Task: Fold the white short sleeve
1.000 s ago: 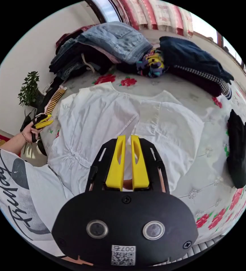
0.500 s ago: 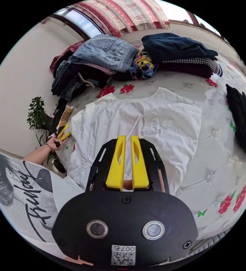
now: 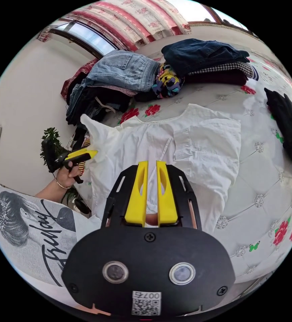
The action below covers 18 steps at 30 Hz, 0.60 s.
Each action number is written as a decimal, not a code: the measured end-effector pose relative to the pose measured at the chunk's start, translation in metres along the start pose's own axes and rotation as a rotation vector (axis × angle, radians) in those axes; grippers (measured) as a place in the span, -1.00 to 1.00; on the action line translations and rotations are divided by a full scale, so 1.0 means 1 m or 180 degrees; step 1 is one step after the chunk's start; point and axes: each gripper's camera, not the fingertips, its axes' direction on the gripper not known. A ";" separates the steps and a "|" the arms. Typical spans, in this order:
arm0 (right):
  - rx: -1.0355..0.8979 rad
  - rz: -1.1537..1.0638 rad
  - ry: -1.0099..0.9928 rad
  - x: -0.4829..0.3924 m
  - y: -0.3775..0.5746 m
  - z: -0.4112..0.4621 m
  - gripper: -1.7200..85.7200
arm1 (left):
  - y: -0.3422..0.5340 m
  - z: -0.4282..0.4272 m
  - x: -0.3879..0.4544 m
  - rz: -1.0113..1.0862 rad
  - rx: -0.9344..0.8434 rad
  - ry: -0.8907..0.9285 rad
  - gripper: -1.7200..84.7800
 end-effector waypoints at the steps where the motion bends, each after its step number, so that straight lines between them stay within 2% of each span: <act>1: -0.0008 0.0000 -0.0022 -0.001 -0.001 0.002 -0.91 | 0.001 0.015 0.005 0.0001 -0.0140 -0.0008 -0.84; 3: -0.0014 -0.0055 -0.0022 -0.008 -0.005 0.008 -0.90 | 0.004 0.050 0.022 -0.0013 -0.0374 -0.0001 -0.84; 8: -0.0188 -0.0250 -0.0070 -0.027 -0.026 0.037 -0.91 | 0.016 0.065 0.034 -0.0174 -0.0232 0.0153 -0.84; 13: -0.0364 -0.0663 0.0015 -0.061 -0.068 0.081 -0.92 | 0.023 0.068 0.029 -0.0255 -0.0140 -0.0110 -0.86; 18: -0.0656 -0.0970 0.0141 -0.096 -0.100 0.143 -0.93 | 0.022 0.114 0.033 -0.0124 -0.0579 -0.0217 -0.87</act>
